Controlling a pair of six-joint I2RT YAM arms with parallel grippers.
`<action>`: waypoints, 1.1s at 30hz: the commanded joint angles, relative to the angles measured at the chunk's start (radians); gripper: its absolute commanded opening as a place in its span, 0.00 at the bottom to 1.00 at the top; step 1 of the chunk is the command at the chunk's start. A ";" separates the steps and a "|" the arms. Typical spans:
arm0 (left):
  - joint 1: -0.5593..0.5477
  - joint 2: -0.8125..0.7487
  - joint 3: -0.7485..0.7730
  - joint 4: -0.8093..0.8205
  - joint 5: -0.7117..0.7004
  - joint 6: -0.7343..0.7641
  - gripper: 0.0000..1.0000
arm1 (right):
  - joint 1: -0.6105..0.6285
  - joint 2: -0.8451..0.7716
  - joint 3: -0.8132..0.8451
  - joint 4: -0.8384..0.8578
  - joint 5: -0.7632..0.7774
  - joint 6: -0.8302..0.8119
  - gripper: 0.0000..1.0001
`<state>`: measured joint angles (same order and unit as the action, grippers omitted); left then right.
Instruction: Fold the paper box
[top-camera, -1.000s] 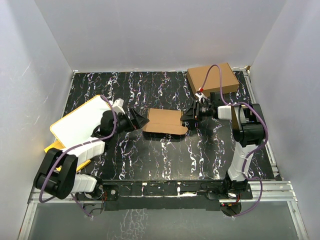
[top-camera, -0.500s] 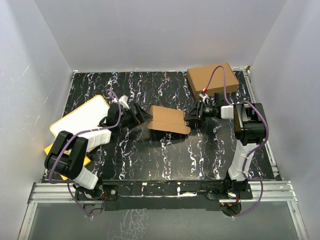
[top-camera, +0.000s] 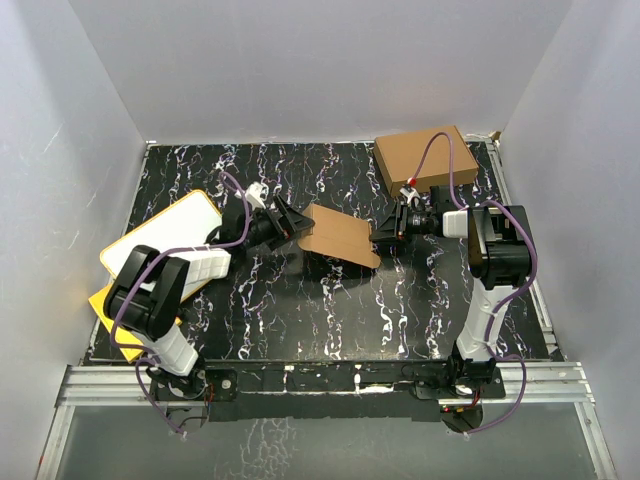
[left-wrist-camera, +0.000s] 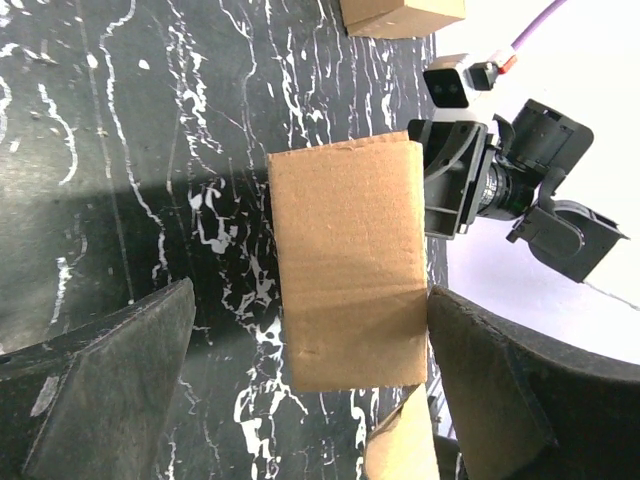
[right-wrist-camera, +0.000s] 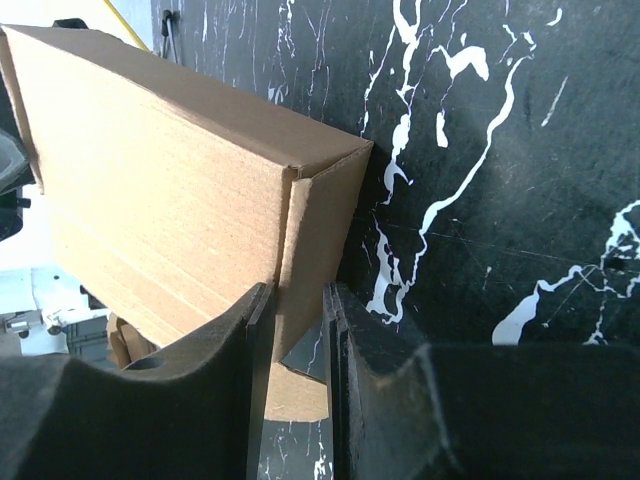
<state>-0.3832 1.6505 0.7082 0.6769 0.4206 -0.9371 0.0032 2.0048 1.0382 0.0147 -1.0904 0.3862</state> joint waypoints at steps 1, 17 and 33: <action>-0.030 0.027 0.041 0.037 0.029 -0.030 0.96 | 0.001 0.026 0.029 -0.002 0.041 -0.038 0.29; -0.059 0.051 0.082 0.011 -0.007 -0.065 0.59 | 0.001 -0.002 0.067 -0.059 -0.002 -0.116 0.37; -0.059 -0.052 0.009 0.004 -0.100 -0.174 0.37 | -0.046 -0.176 0.180 -0.299 0.020 -0.405 0.62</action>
<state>-0.4381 1.6646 0.7250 0.6807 0.3466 -1.0695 -0.0330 1.9194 1.1538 -0.2310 -1.0637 0.1040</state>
